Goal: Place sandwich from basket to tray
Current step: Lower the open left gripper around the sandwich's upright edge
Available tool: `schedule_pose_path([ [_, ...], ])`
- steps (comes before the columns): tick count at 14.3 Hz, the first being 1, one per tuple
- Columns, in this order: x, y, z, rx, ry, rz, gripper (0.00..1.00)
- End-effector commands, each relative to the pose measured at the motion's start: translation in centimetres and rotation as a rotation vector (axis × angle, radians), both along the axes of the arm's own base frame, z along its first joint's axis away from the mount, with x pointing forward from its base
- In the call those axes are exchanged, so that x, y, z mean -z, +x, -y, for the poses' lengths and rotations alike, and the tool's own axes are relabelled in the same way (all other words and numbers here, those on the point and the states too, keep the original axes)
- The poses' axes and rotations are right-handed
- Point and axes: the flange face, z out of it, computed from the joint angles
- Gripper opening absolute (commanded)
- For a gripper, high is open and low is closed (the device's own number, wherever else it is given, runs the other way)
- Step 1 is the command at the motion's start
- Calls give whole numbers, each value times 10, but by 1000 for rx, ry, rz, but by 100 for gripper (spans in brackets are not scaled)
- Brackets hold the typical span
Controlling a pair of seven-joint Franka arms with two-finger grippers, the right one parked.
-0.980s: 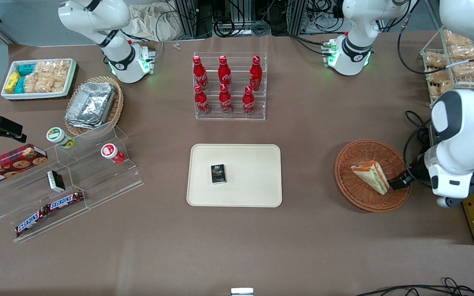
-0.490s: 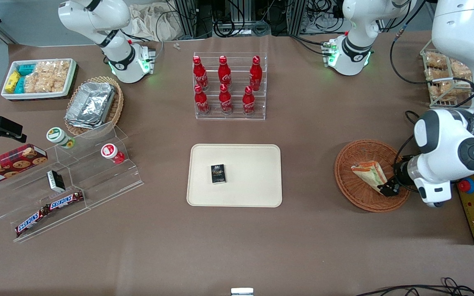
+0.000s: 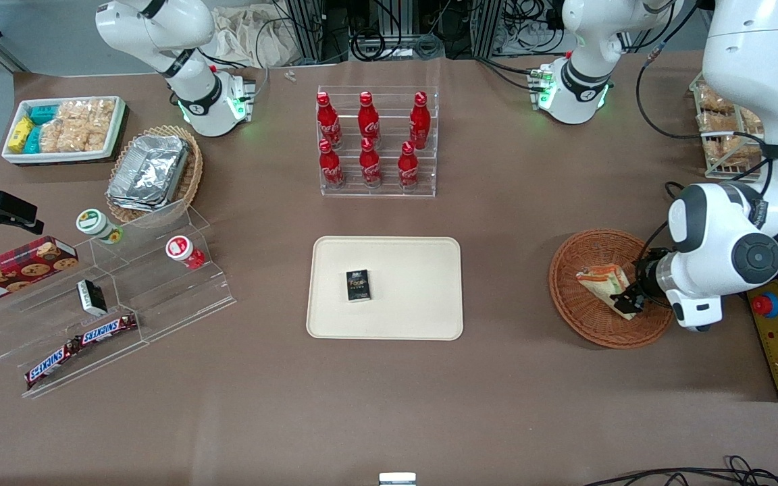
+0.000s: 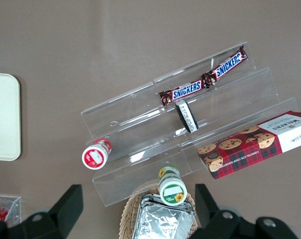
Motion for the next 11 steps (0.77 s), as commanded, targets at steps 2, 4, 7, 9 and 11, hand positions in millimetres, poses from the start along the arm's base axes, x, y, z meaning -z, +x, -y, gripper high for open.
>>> schedule_pose_path([
  [2,8,-11,-3,-19,7,-3,100],
  [4,15,-16,-2,-18,7,-2,100],
  [7,22,-19,-2,-18,6,11,100],
  [9,28,-22,-1,-16,4,15,100],
  [11,40,-30,-1,-16,2,40,100],
])
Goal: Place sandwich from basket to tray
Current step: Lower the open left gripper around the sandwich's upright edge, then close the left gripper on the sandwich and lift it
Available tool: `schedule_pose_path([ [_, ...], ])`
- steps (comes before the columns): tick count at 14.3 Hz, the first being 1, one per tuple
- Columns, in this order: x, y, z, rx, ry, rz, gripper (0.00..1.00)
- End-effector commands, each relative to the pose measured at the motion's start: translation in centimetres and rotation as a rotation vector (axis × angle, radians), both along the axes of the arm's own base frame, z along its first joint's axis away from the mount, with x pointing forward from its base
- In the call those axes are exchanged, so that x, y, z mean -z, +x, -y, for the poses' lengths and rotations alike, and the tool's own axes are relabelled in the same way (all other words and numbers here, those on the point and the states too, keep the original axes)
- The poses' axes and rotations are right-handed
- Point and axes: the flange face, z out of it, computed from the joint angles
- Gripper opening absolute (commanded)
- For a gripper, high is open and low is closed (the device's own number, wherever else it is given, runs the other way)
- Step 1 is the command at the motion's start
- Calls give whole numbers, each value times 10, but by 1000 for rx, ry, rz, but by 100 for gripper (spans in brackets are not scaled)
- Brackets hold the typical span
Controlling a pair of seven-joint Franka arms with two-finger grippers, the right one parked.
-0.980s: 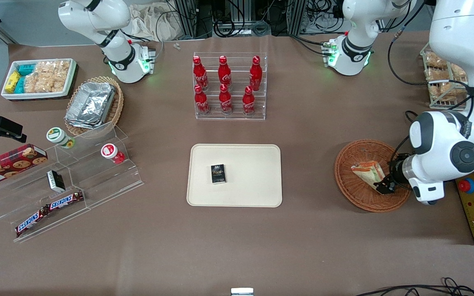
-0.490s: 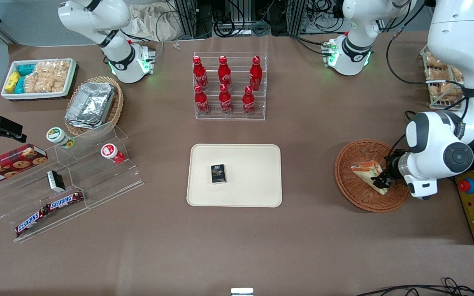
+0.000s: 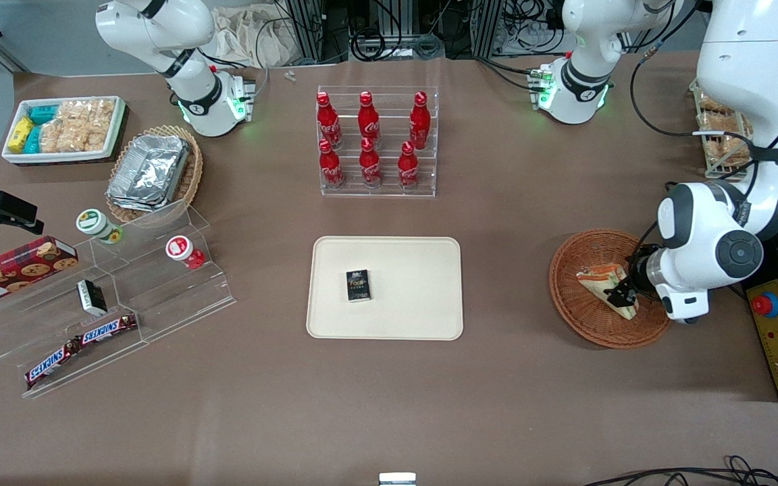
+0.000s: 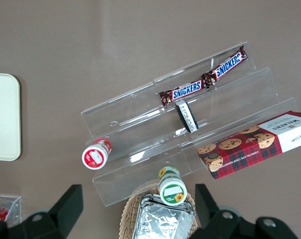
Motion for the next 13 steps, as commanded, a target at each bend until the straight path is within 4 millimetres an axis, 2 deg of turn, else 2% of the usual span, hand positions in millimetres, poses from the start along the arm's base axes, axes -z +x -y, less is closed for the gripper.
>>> schedule_pose_path([
  [1,13,-14,1,-14,4,39,100],
  [3,15,-13,3,-15,1,48,98],
  [4,13,-12,3,-22,-4,52,92],
  [5,8,-11,3,-17,-1,57,64],
  [8,-3,-4,11,-1,2,70,0],
  [11,-11,0,11,-4,2,64,0],
  [13,-36,3,10,0,7,68,0],
])
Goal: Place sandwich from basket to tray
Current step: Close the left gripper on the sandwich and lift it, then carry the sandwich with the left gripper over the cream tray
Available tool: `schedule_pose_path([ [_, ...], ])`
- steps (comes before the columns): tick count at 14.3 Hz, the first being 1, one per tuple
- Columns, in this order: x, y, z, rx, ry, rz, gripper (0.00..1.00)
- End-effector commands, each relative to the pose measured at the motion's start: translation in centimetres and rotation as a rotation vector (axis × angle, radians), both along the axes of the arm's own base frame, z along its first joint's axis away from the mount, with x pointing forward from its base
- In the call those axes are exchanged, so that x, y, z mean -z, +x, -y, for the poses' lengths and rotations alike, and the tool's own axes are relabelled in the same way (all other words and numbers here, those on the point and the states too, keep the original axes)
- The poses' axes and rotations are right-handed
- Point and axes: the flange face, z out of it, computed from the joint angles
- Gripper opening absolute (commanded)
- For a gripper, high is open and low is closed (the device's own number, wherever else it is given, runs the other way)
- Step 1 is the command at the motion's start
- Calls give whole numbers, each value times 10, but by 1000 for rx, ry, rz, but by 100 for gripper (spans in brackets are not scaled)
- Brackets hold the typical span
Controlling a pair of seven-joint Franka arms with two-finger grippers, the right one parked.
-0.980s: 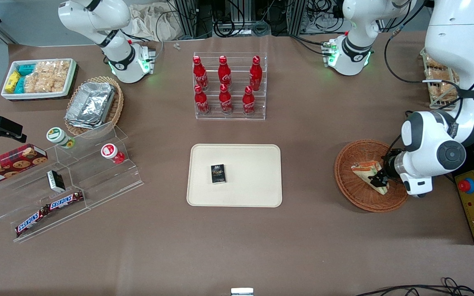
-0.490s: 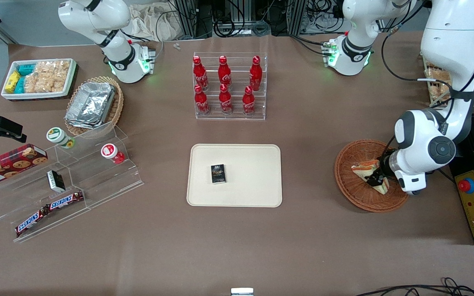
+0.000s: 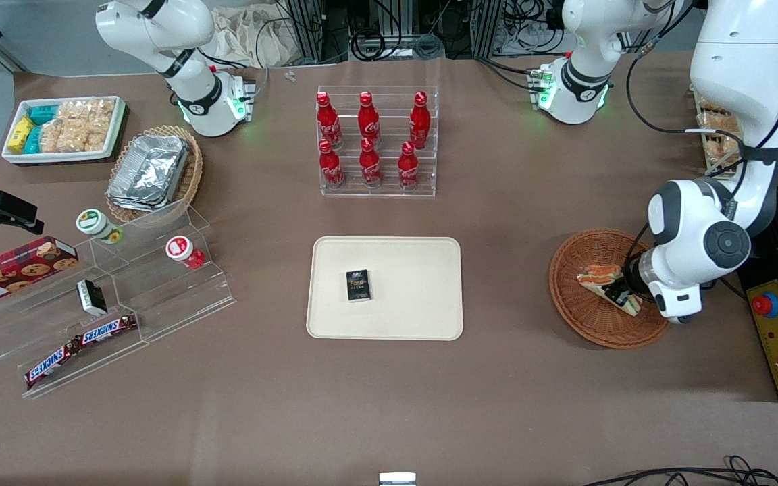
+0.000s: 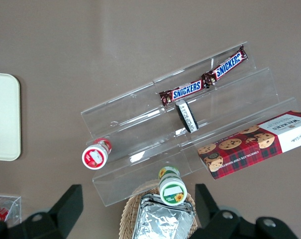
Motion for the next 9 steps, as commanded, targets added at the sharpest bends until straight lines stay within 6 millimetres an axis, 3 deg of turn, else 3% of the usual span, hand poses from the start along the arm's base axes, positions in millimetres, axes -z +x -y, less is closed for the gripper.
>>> schedule_pose_path([
  [1,-52,6,0,0,13,-13,0],
  [5,-158,27,9,88,9,-76,0],
  [7,-201,34,41,246,-7,-75,0],
  [9,-225,34,86,488,5,-46,0],
])
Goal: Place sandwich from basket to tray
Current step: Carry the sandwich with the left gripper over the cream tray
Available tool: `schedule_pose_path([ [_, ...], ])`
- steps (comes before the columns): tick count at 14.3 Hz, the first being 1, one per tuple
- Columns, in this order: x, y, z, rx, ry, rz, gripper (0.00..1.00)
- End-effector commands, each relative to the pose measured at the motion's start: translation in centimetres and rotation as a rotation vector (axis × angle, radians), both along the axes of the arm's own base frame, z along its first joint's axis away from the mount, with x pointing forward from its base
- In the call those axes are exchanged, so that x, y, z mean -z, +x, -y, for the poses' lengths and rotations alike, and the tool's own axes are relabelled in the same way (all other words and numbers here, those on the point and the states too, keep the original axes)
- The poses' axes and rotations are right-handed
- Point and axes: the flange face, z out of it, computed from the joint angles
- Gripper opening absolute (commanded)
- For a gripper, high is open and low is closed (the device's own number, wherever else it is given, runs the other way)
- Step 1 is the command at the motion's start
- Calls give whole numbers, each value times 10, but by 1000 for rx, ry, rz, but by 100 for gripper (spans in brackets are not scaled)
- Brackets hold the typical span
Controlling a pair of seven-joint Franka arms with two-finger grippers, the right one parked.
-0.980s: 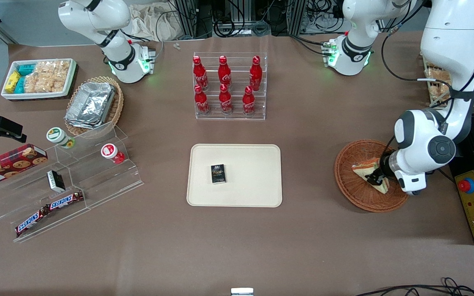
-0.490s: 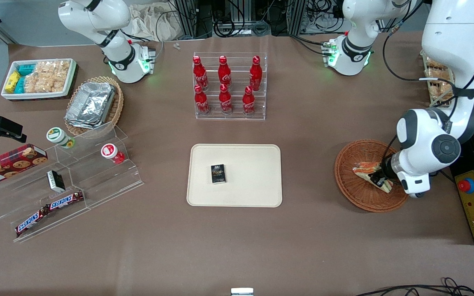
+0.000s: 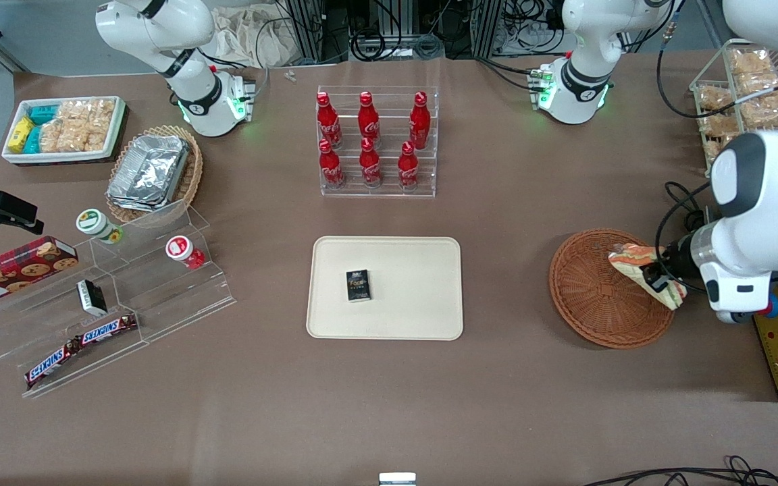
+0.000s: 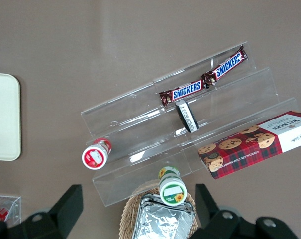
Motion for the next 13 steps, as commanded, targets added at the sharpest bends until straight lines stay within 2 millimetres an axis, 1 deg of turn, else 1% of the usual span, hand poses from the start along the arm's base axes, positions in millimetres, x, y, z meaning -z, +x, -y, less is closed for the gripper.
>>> schedule_pose_path([
  [1,-19,7,64,283,-12,20,0],
  [2,-16,8,92,364,-30,21,0],
  [3,-6,8,121,416,-43,9,0],
  [4,10,2,159,471,-50,-9,0],
  [5,29,-8,197,529,-45,-30,0],
  [7,66,-21,259,659,22,-40,0],
  [8,85,-26,280,716,57,-48,0],
  [9,103,-31,295,739,70,-65,0],
  [10,122,-31,306,748,55,-66,0],
  [13,175,-30,328,764,4,-44,0],
])
